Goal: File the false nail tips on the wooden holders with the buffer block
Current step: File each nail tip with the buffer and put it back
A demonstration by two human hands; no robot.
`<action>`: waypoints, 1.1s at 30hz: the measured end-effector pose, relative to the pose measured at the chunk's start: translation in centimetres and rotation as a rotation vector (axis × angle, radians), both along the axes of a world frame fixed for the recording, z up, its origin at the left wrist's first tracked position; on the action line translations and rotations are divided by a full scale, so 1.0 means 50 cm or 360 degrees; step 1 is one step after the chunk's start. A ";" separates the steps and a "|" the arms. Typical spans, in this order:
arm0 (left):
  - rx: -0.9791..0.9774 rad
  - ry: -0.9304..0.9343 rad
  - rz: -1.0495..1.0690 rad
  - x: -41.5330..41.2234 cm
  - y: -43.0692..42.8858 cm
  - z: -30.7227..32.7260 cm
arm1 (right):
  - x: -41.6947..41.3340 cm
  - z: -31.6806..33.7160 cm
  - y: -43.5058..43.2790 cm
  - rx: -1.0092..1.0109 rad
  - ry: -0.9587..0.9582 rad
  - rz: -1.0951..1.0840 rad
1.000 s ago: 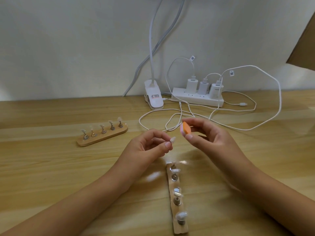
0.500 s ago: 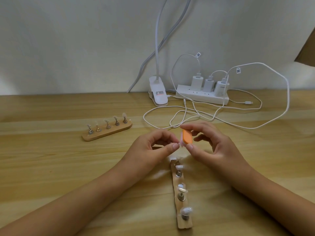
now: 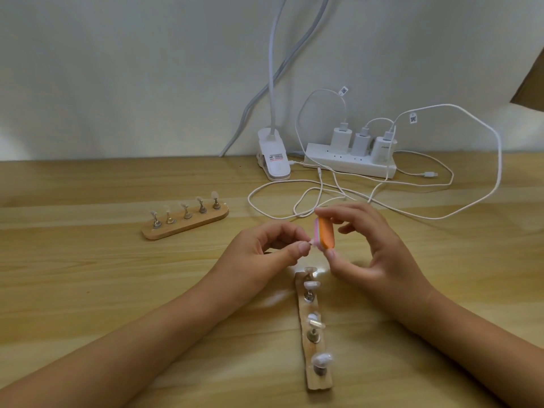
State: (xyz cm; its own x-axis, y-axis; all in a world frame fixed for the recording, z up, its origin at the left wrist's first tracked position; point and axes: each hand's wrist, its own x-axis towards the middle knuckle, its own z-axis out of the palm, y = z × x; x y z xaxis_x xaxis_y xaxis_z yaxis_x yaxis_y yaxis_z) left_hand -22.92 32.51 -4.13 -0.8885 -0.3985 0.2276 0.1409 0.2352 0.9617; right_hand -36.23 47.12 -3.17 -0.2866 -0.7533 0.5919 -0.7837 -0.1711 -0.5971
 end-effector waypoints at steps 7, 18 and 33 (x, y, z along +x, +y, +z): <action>0.0001 0.0000 -0.0026 0.001 0.002 0.003 | -0.002 -0.008 0.002 -0.0077 0.0126 -0.0049; 0.0104 0.0001 -0.0048 -0.001 0.006 0.004 | -0.001 -0.013 0.000 -0.0091 0.0205 -0.0043; 0.0108 0.0015 -0.0071 -0.002 0.003 0.004 | -0.009 -0.006 -0.001 -0.0103 0.0050 -0.0173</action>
